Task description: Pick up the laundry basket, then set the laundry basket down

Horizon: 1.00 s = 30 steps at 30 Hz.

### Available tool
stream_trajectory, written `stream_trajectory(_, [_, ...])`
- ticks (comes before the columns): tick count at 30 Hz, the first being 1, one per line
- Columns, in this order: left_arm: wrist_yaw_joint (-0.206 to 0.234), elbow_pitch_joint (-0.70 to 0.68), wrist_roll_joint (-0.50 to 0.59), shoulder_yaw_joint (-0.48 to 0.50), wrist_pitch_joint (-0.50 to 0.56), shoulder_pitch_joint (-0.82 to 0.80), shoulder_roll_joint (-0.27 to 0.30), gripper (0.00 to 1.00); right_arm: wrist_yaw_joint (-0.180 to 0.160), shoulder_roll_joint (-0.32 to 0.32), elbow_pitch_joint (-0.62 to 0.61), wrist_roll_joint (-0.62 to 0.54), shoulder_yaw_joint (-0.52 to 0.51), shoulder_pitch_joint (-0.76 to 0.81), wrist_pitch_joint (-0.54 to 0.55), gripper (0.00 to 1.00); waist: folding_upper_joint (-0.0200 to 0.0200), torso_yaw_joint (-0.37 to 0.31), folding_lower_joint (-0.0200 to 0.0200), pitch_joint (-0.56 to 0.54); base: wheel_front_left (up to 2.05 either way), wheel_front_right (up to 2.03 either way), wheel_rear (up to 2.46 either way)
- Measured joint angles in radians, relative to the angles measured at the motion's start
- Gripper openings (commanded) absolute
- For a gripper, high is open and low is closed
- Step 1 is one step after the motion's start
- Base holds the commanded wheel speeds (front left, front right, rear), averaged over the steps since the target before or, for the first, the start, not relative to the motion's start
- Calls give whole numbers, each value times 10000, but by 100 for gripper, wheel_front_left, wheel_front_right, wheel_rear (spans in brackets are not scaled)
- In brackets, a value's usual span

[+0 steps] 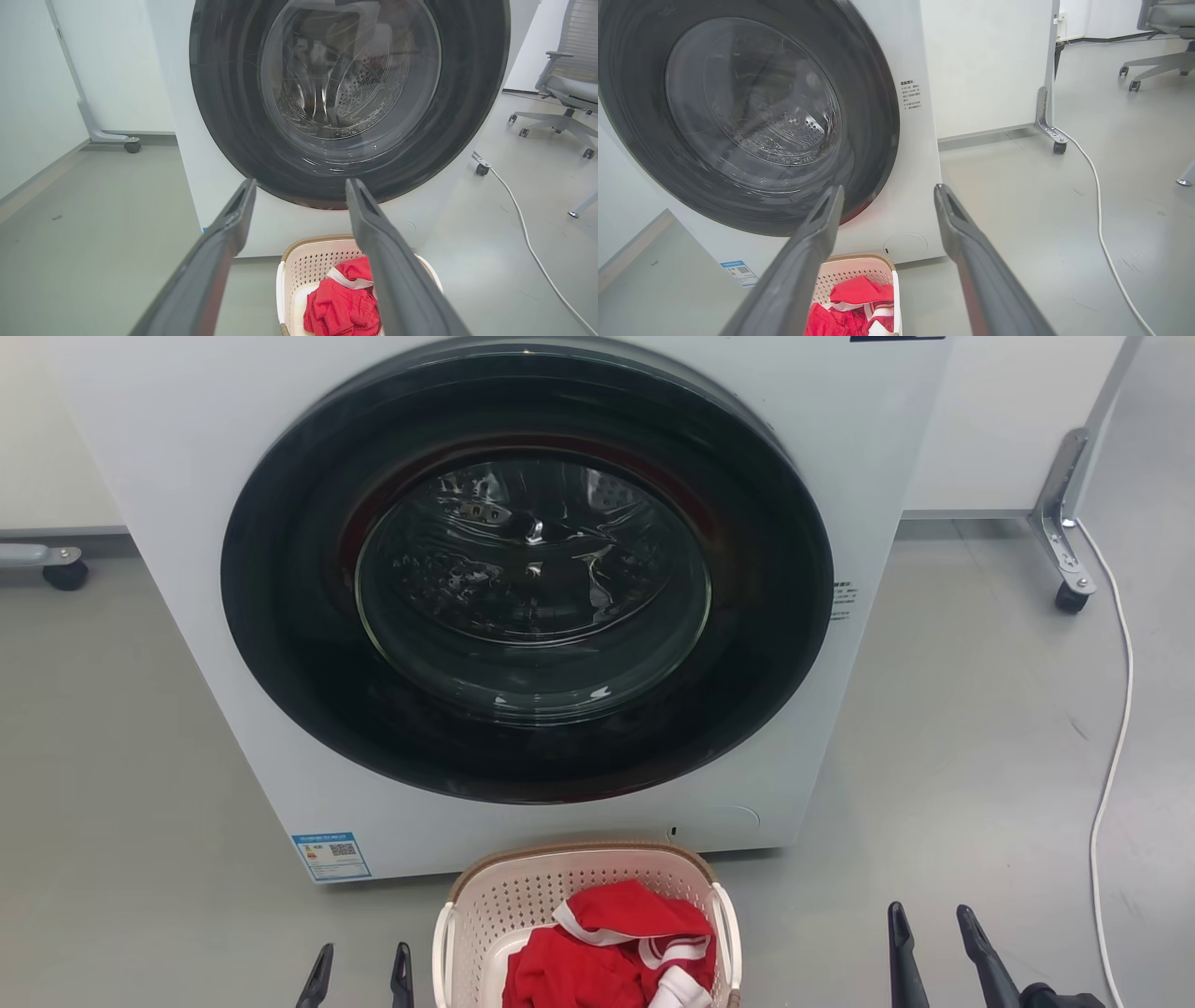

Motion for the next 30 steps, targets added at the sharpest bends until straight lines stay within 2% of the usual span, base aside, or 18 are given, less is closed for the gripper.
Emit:
stream_trajectory(21, [0, -428, 376, 107, 0, 5, -113, 100, 0, 259, -813, -656, -314, 210, -2, 100, 0, 45, 0, 67, 0, 0, 0])
stream_trajectory(22, [-4, -368, 366, 104, 8, 4, -121, 0, 0, 265, -755, -640, -307, 223, 4, 0, 0, 47, 0, 67, 0, 0, 0])
stream_trajectory(30, [-102, 157, 163, 136, 105, 73, -163, 0, 48, 299, -207, -414, -339, 464, 151, 0, 0, 49, 0, 85, 0, 0, 0])
